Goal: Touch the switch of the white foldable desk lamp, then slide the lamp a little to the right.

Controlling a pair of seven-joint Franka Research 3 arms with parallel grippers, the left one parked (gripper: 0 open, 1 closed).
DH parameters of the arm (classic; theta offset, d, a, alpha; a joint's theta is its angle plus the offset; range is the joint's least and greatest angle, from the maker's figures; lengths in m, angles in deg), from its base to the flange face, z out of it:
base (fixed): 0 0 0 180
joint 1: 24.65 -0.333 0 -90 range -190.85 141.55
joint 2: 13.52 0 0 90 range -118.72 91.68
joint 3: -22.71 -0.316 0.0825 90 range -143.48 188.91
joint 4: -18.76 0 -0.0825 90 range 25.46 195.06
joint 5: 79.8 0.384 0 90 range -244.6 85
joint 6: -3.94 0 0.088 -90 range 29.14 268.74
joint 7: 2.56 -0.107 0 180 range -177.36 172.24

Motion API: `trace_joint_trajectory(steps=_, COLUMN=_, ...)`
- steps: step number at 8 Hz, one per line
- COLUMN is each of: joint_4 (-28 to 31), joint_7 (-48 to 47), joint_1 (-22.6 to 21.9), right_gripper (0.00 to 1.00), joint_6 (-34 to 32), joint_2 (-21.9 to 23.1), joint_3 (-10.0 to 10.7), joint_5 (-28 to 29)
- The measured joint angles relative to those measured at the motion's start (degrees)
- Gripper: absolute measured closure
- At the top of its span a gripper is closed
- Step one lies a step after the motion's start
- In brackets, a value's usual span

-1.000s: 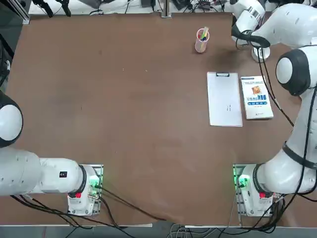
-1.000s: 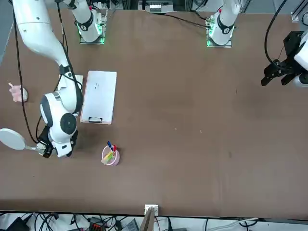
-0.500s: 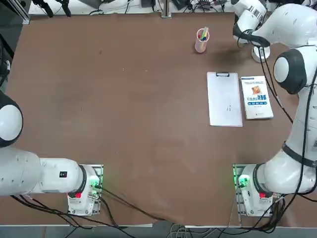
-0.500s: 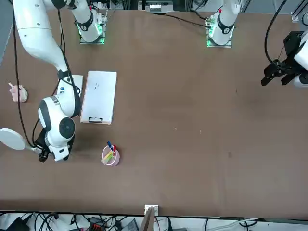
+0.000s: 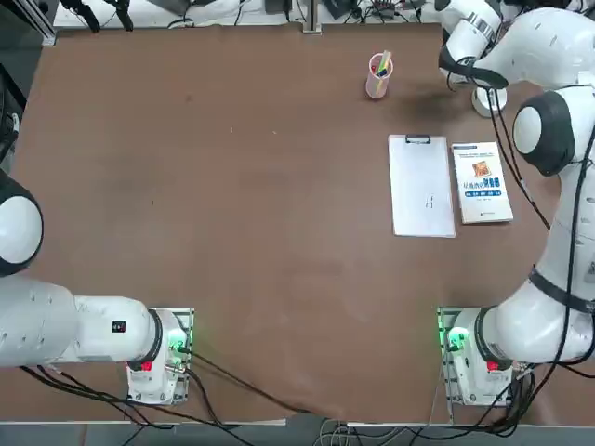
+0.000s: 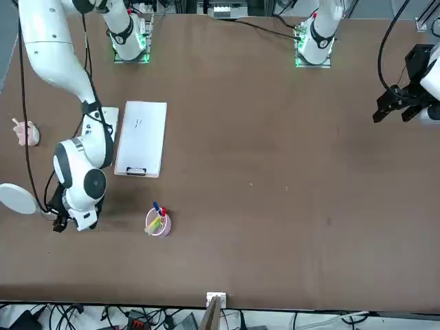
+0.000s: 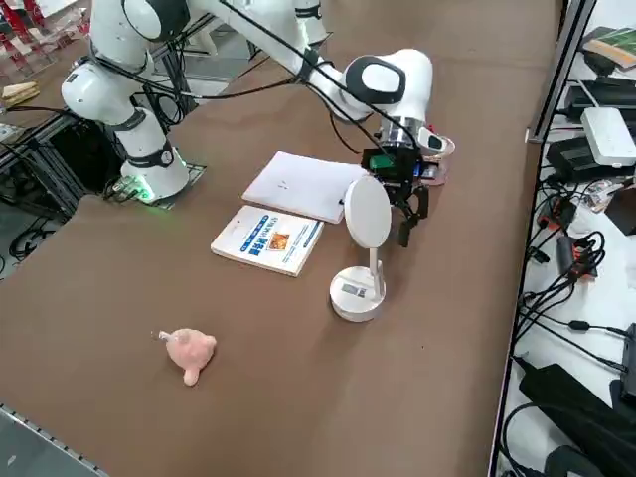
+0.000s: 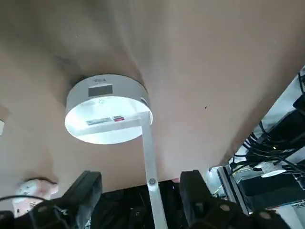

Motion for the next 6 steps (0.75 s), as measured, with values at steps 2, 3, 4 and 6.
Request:
trace_joint_trajectory(steps=2, joint_4=-0.59, joint_7=0.04, joint_1=0.51, right_gripper=0.00, joint_6=0.00, joint_2=-0.87, joint_3=0.13, joint_5=-2.20)
trace_joint_trajectory(steps=3, joint_4=-1.61, joint_7=0.09, joint_1=0.88, right_gripper=0.00, joint_6=0.00, joint_2=-2.05, joint_3=0.20, joint_5=-3.37)
trace_joint_trajectory(steps=4, joint_4=-2.53, joint_7=0.26, joint_1=1.47, right_gripper=0.00, joint_6=0.00, joint_2=-3.33, joint_3=0.24, joint_5=-4.43)
trace_joint_trajectory(steps=6, joint_4=-3.34, joint_7=0.88, joint_1=2.49, right_gripper=0.04, joint_6=0.00, joint_2=-4.88, joint_3=0.27, joint_5=-5.44)
